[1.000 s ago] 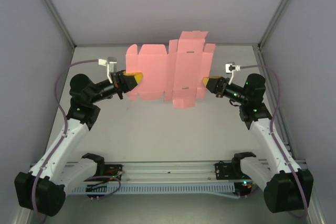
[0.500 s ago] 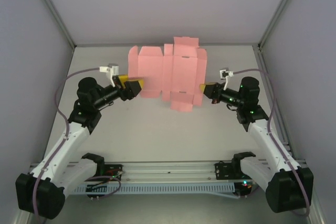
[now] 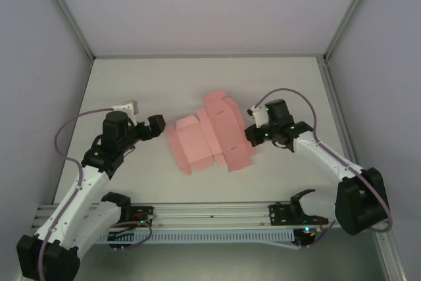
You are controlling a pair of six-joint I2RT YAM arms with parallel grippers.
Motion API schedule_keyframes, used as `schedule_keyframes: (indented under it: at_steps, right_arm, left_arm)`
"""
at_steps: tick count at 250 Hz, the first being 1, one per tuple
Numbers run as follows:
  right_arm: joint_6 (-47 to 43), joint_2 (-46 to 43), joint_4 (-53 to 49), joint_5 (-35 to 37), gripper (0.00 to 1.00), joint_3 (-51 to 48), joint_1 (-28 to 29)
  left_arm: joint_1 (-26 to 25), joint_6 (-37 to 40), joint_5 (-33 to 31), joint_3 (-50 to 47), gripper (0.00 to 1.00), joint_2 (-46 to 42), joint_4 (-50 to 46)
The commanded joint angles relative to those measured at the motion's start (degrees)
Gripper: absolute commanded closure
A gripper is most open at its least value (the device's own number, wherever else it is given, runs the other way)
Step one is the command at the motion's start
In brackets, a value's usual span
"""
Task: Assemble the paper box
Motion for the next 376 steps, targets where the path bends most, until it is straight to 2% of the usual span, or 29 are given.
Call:
schedule_keyframes:
  at_steps: [1,45,86,142,184,225,262,324,376]
  right_arm:
    - [-13.25,3.0,-4.58,17.45,1.0,5.7,5.32]
    - [-28.94,6.35,6.06,33.57,1.0,6.25,14.06]
    - [-38.25,7.11,15.15,36.09,1.0,4.01,19.94]
    - [-39.13,8.98,18.35,35.48,0.98,3.46,22.43]
    - [-38.49,10.29,18.69,34.94,0.99,3.82,23.35]
    - [-37.35,10.31,21.06,34.64,0.99,3.61,23.39]
    - [-35.74,9.5,22.04,30.82,0.99,3.65,23.39]
    - [-32.11,9.0,22.29,27.68,0.99,3.41,23.56]
    - [-31.69,5.51,22.96,30.73,1.0,0.92,23.49]
  left_arm:
    - [-0.06,1.99,-0.54,2.18,0.0,1.69,-0.18]
    - [-0.11,3.04,0.98,3.87,0.0,6.47,2.59]
    - [-0.11,4.01,3.58,5.65,0.0,11.62,5.45]
    - [-1.26,9.29,9.12,7.16,0.0,19.69,12.59]
    - [-4.71,14.84,8.45,10.38,0.0,26.57,14.16]
    - [-7.58,18.92,4.98,13.14,0.0,33.32,12.76]
    - [-10.41,19.62,1.79,13.82,0.0,36.07,12.74]
    - [-15.52,13.69,-6.26,11.67,0.0,34.78,18.99]
    - [-15.28,10.67,-11.8,8.84,0.0,30.07,16.65]
